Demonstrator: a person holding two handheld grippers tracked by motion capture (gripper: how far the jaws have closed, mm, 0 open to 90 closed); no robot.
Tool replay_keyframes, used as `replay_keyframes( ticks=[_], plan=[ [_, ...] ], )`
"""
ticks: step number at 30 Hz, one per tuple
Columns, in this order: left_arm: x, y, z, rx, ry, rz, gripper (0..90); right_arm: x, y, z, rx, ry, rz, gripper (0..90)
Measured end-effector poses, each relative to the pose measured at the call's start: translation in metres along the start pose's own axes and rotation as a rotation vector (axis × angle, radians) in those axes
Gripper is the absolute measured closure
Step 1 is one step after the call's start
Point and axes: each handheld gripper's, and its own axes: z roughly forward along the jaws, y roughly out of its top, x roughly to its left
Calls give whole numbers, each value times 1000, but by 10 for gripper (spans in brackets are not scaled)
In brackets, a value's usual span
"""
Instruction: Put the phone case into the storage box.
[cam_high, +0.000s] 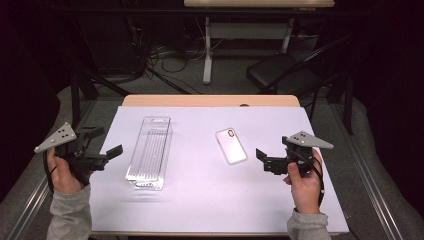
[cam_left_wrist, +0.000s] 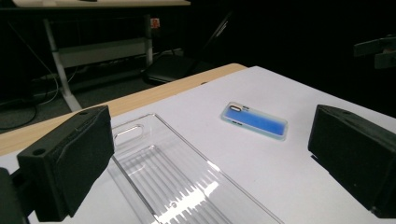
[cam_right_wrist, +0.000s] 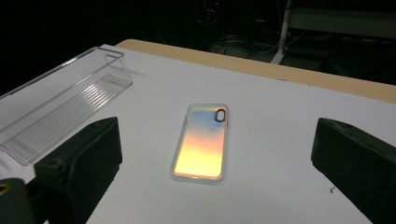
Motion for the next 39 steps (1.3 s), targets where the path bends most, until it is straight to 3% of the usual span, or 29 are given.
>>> replay_keyframes(
  ticks=[3, 7, 13, 19, 26, 32, 34, 39],
  plan=[
    [0, -3, 4, 24, 13, -1, 5, 0, -1, 5, 9, 8, -6, 17],
    [1, -4, 4, 19, 12, -25, 5, 3, -1, 10, 28, 20, -2, 17],
    [3, 2, 3, 36, 11, -41, 5, 3, 0, 17, 55, 20, -13, 14],
    [1, 17, 7, 57, 3, -44, 5, -10, 12, 21, 58, 15, 22, 16],
    [3, 25, 24, 61, -22, -46, 5, -18, 27, 30, 113, 9, 48, 22],
    [16, 31, 31, 57, -6, -62, 5, -24, 45, 42, 146, -1, 67, 39],
    [18, 32, 32, 48, 7, -73, 5, -25, 49, 46, 156, -7, 53, 39],
    [19, 36, 36, 60, 4, -46, 5, -23, 56, 57, 195, 1, 58, 42]
  ],
)
